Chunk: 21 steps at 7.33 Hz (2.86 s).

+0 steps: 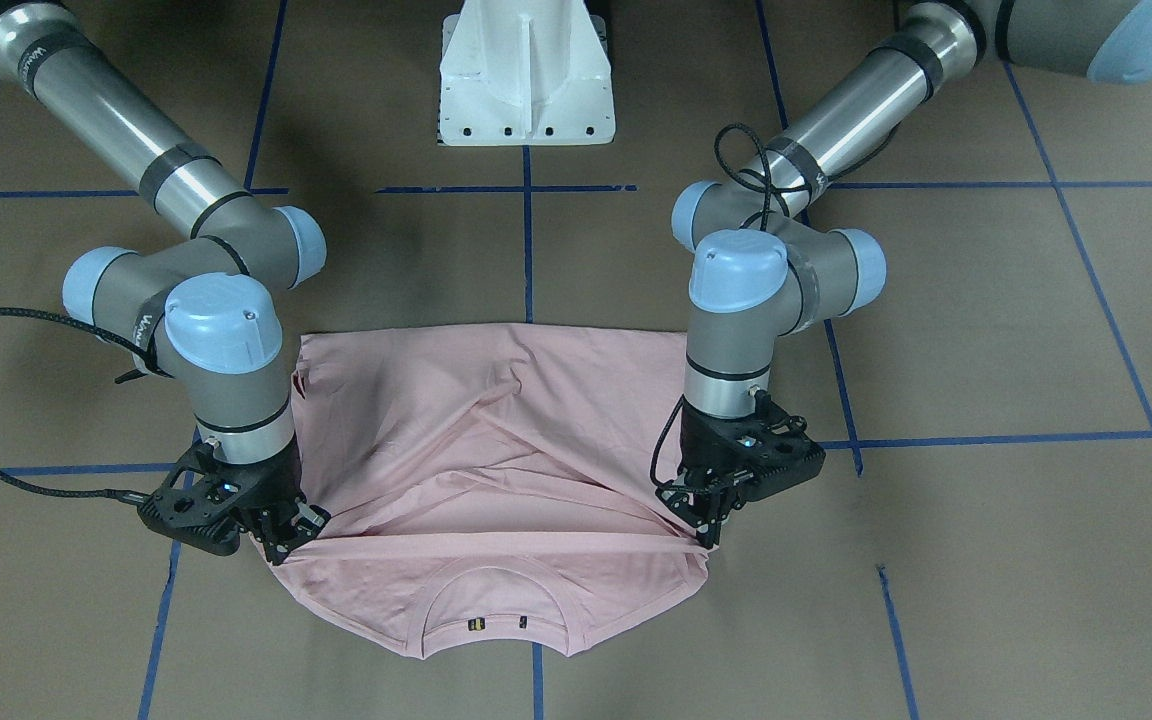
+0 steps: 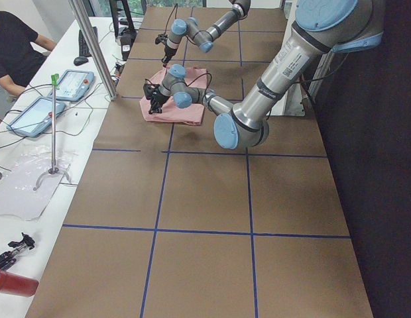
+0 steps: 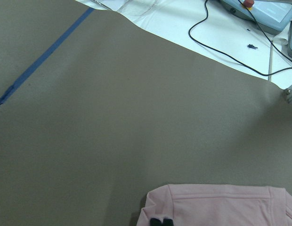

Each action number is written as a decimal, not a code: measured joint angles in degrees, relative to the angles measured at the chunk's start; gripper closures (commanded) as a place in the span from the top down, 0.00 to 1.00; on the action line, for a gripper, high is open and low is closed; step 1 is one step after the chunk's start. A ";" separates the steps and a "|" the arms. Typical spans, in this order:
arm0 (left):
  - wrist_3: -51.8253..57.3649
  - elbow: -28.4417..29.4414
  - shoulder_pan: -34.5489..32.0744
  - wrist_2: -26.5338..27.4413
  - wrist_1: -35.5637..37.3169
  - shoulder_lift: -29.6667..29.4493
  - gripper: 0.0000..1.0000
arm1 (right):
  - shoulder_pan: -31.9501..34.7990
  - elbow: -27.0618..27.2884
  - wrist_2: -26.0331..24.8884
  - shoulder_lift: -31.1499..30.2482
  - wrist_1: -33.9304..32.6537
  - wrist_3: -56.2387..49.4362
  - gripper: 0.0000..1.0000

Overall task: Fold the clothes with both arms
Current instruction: 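Release the hem with both grippers and move the right gripper to the folded edge, then grasp the folded shirt's corner nearest the right gripper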

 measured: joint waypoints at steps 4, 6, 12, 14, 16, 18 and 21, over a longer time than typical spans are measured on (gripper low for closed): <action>1.42 2.83 0.09 0.00 -2.71 -0.59 0.39 | 1.65 -1.37 0.13 0.64 1.18 -3.85 0.39; 1.47 2.57 0.12 -0.09 -3.93 -0.11 0.40 | 1.68 -2.14 0.09 0.64 1.19 -4.82 0.40; 1.21 -4.74 -0.03 -0.31 -8.19 5.93 0.40 | -1.36 24.63 9.32 -18.19 1.49 5.21 0.65; 1.15 -5.44 -0.03 -0.10 -8.22 6.46 0.41 | -6.27 31.64 8.58 -23.64 1.55 14.08 0.65; 1.15 -5.51 -0.03 -0.02 -8.30 6.81 0.41 | -9.93 32.41 6.53 -24.71 1.35 16.50 0.65; 1.11 -5.53 -0.03 -0.06 -8.38 6.92 0.42 | -11.42 31.48 5.79 -25.01 1.07 16.75 0.63; 1.14 -5.53 -0.03 -0.07 -8.47 7.00 0.42 | -11.65 30.62 5.76 -25.24 0.96 16.77 0.62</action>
